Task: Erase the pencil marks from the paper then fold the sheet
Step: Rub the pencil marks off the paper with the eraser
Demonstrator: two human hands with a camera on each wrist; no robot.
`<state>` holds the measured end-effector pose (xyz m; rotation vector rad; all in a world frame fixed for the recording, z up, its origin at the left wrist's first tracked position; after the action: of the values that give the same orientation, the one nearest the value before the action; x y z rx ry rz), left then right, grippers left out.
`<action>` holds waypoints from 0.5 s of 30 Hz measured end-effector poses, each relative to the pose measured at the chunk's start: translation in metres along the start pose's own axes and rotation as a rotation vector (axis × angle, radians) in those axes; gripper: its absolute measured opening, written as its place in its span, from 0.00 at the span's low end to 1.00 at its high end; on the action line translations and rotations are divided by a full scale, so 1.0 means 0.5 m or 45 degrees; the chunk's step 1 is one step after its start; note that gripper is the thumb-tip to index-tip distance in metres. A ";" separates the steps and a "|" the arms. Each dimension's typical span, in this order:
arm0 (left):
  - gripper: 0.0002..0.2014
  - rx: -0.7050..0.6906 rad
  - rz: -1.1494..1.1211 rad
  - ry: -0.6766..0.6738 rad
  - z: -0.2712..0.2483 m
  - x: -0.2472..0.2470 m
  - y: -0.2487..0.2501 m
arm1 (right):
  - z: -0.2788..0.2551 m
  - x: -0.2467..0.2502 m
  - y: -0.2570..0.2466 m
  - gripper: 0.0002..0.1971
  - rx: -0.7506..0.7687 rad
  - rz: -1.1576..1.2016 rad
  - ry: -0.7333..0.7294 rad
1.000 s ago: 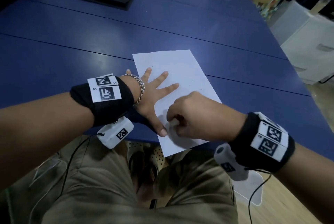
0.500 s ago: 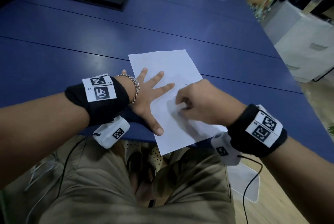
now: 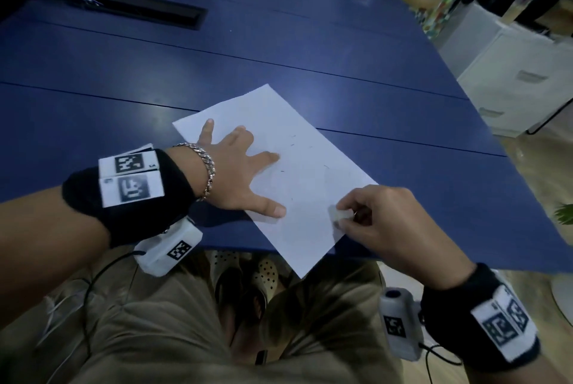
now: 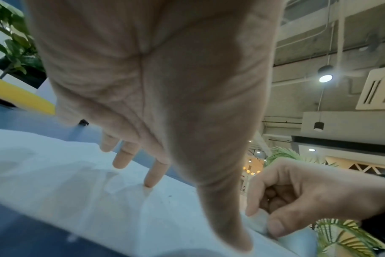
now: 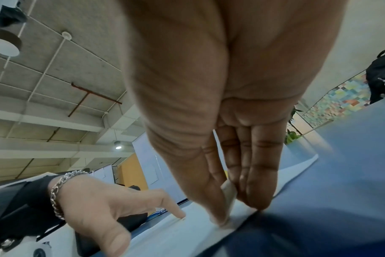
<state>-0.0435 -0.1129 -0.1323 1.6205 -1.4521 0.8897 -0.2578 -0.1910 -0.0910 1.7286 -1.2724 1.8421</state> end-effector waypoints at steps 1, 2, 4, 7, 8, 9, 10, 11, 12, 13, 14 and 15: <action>0.56 -0.029 0.011 0.041 -0.006 0.007 0.004 | -0.002 0.000 0.001 0.03 0.003 -0.006 0.001; 0.54 -0.061 0.024 0.074 -0.012 0.012 0.008 | -0.002 0.001 0.002 0.02 0.006 -0.010 -0.002; 0.50 -0.118 0.036 0.122 -0.019 0.021 0.020 | 0.000 0.003 0.002 0.03 0.010 -0.030 -0.031; 0.55 -0.167 0.025 0.154 -0.006 0.029 0.035 | 0.016 0.003 -0.006 0.06 0.036 -0.053 -0.083; 0.58 -0.179 0.003 0.130 0.003 0.030 0.040 | 0.023 0.004 -0.015 0.06 0.060 -0.054 -0.082; 0.62 -0.187 -0.017 0.082 0.013 0.028 0.044 | 0.029 0.005 -0.026 0.07 0.089 -0.056 -0.077; 0.65 -0.187 -0.025 0.018 0.022 0.023 0.046 | 0.035 0.006 -0.040 0.07 0.119 -0.057 -0.072; 0.67 -0.185 -0.024 -0.045 0.030 0.017 0.049 | 0.041 0.005 -0.054 0.08 0.150 -0.057 -0.067; 0.69 -0.185 -0.016 -0.097 0.036 0.011 0.050 | 0.047 0.002 -0.067 0.08 0.172 -0.057 -0.068; 0.70 -0.186 -0.005 -0.138 0.042 0.004 0.051 | 0.055 -0.002 -0.076 0.09 0.178 -0.053 -0.079; 0.70 -0.184 0.003 -0.167 0.045 -0.002 0.051 | 0.063 -0.008 -0.080 0.10 0.173 -0.053 -0.093; 0.70 -0.181 0.007 -0.184 0.049 -0.008 0.051 | 0.071 -0.013 -0.081 0.10 0.167 -0.063 -0.100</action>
<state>-0.0690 -0.1341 -0.1445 1.6018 -1.5820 0.6681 -0.2038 -0.1934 -0.0859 1.9000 -1.1490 1.8847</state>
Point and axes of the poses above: each hand's wrist, its own z-axis towards the middle knuckle, its own x-axis out of the back of the hand, y = z × x, the point moved 9 cm from there along z, towards the middle knuckle, and after that the axes turned 10 degrees about -x, right-handed, at the moved point
